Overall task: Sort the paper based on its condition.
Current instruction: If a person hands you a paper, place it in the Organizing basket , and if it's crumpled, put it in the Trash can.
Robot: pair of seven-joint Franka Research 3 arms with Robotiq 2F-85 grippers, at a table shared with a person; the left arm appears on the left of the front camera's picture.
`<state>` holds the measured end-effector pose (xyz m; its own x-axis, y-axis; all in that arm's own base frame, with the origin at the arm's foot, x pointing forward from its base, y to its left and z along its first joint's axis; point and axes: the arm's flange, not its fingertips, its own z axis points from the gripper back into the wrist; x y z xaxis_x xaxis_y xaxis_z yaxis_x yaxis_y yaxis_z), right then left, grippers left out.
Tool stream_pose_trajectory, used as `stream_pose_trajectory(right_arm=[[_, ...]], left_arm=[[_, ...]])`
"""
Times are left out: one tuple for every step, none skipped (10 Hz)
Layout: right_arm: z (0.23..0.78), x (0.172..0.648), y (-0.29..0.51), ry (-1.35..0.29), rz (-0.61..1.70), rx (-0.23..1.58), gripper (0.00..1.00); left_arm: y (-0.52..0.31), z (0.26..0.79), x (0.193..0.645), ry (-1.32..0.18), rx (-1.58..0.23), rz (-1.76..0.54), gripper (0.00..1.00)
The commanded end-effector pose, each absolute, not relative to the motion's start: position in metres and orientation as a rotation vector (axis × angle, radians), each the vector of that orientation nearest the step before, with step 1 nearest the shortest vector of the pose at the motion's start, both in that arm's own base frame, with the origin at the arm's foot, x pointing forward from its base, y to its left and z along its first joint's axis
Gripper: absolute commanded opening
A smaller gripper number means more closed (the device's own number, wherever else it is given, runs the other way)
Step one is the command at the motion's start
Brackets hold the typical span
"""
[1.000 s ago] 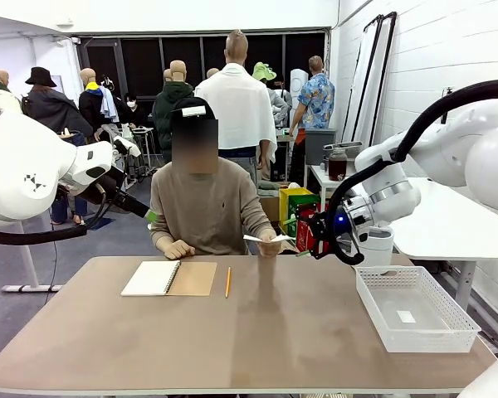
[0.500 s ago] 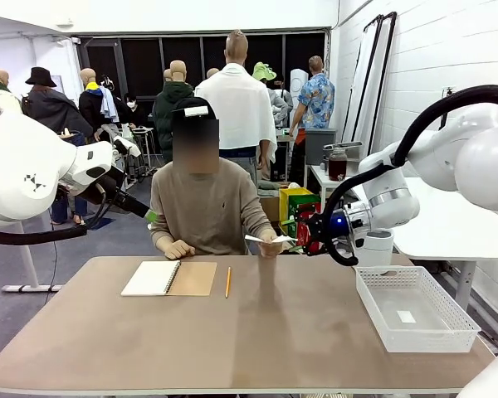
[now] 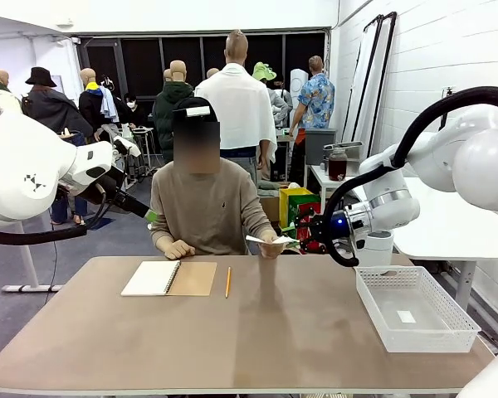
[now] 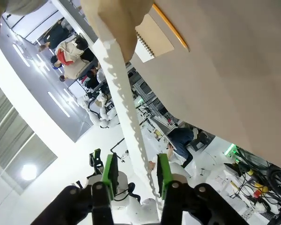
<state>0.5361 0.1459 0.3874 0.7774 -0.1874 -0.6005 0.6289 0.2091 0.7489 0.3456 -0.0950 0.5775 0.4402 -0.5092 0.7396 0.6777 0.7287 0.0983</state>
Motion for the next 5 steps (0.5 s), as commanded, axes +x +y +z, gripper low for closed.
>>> stream_pose_trajectory(right_arm=[[0.3816,0.5451,0.1422,0.441,-0.647,1.209,0.45],[0.3797,0.5468,0.1411,0.444,-0.655,1.2,0.45],[0.3784,0.5466,0.142,0.44,-0.639,1.202,0.45],[0.3773,0.5455,0.1439,0.447,-0.639,1.198,0.26],[0.3768,0.5464,0.1456,0.459,-0.639,1.215,0.06]], left_arm=[[-0.0944,0.5768,0.3449,-0.83,-0.235,-0.755,1.0],[-0.0944,0.5768,0.3449,-0.83,-0.235,-0.755,1.0],[-0.0944,0.5768,0.3449,-0.83,-0.235,-0.755,1.0],[-0.0944,0.5768,0.3449,-0.83,-0.235,-0.755,1.0],[-0.0944,0.5768,0.3449,-0.83,-0.235,-0.755,1.0]])
